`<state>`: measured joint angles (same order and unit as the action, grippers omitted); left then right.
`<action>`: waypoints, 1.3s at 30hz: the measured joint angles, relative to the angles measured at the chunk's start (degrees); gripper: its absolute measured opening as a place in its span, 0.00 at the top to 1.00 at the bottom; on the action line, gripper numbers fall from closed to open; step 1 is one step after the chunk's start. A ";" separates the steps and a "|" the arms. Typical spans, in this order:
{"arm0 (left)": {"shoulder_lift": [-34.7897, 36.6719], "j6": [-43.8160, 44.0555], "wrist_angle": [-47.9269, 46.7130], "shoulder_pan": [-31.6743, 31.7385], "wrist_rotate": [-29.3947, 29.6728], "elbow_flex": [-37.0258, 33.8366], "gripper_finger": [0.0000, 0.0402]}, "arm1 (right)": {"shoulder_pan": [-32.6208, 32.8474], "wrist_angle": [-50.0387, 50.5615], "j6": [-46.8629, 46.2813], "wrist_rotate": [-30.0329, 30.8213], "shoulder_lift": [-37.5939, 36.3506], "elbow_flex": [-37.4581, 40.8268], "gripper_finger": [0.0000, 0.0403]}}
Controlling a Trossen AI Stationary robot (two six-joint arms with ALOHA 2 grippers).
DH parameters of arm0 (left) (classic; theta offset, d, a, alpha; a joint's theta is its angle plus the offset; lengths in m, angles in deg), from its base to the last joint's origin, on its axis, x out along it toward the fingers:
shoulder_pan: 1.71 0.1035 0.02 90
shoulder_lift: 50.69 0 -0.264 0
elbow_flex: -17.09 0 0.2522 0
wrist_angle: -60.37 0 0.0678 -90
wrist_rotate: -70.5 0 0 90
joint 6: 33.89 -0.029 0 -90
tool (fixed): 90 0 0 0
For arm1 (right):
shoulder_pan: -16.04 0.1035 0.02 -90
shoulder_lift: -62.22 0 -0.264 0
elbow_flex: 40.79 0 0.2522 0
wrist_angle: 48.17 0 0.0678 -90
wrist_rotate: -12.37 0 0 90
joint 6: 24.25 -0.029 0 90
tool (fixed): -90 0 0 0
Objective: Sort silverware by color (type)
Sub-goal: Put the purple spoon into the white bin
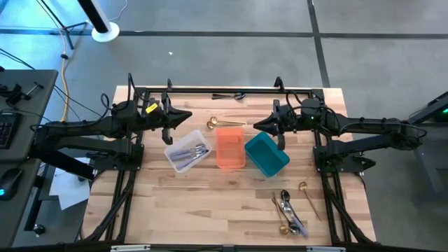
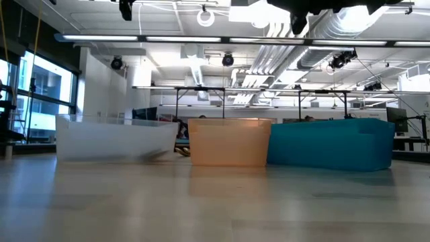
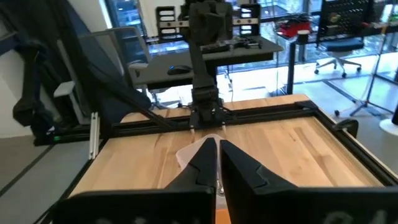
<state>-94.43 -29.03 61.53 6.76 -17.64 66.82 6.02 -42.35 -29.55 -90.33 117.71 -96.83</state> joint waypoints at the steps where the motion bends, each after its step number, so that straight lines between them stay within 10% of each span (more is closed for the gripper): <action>1: 0.00 0.03 0.00 -0.01 -0.29 0.00 1.00 | 0.00 -0.06 0.60 -0.28 0.00 0.00 0.99; 39: 0.00 -2.00 -0.71 0.02 -2.83 -0.02 1.00 | 0.00 -2.33 0.63 -0.65 0.00 0.00 1.00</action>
<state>-94.43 -31.03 60.81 6.77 -20.47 66.79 6.02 -44.68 -28.92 -90.99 117.71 -96.83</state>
